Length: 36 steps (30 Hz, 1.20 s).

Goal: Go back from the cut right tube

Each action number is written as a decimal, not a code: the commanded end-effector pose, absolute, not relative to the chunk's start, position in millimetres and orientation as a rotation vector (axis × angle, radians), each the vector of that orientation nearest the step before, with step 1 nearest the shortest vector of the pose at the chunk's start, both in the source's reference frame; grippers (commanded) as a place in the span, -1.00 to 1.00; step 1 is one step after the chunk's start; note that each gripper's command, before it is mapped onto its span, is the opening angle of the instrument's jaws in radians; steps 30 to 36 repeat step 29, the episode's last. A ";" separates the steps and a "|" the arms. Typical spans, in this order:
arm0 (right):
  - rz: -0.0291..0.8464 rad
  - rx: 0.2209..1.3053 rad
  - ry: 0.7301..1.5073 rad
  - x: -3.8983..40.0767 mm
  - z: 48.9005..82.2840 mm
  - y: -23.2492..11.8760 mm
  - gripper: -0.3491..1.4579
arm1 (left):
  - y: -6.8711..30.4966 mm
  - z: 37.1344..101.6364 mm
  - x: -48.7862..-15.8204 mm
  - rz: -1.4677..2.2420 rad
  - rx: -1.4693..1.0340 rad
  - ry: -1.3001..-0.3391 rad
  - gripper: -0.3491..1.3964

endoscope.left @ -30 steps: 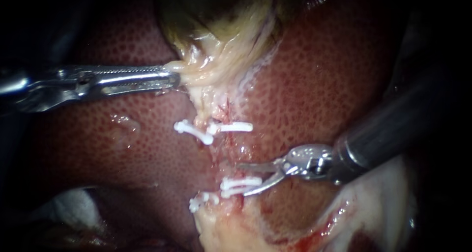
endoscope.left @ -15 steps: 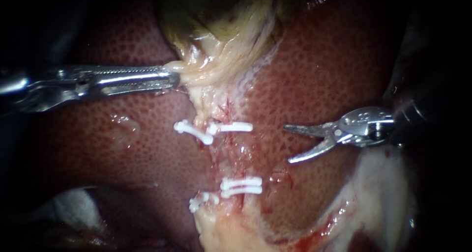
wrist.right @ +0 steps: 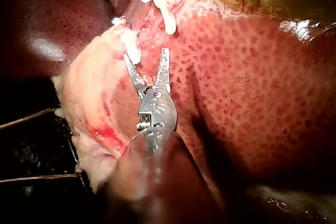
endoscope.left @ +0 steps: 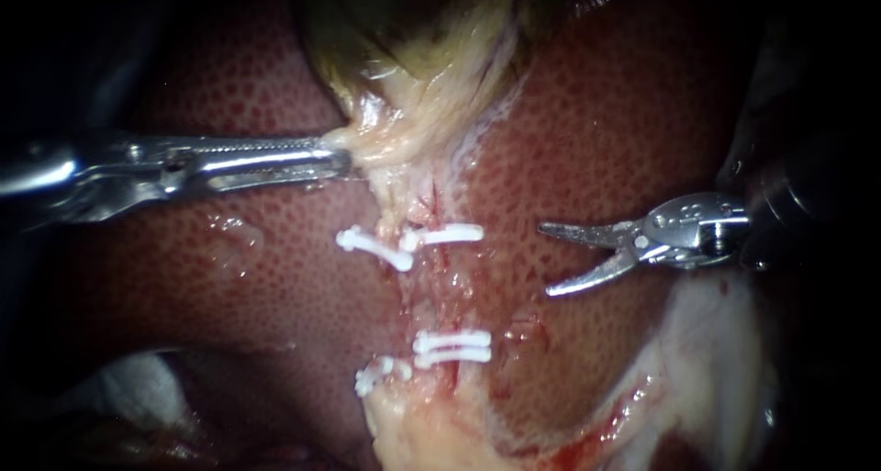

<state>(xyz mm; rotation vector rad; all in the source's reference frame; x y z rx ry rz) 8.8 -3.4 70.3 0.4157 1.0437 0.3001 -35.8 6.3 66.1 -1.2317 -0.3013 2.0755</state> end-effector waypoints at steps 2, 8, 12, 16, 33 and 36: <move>0.300 0.415 1.044 8.8 70.3 -3.4 0.97 | 6.2 67.2 -36.3 2.085 -1.224 -0.305 -1.00; 0.300 0.415 1.044 8.8 70.3 -3.5 0.97 | 5.5 69.9 -38.5 2.112 -1.213 -0.326 -1.00; 0.300 0.415 1.044 8.8 70.2 -3.5 0.97 | 5.1 70.8 -39.7 2.116 -1.209 -0.337 -1.00; 0.300 0.415 1.044 8.9 70.2 -3.6 0.97 | 5.0 71.0 -40.2 2.117 -1.212 -0.341 -1.00; 0.299 0.417 1.045 8.9 70.2 -3.5 0.97 | 5.0 71.2 -40.2 2.118 -1.214 -0.344 -1.00; 0.299 0.417 1.045 8.9 70.2 -3.5 0.97 | 5.0 71.2 -40.2 2.118 -1.214 -0.344 -1.00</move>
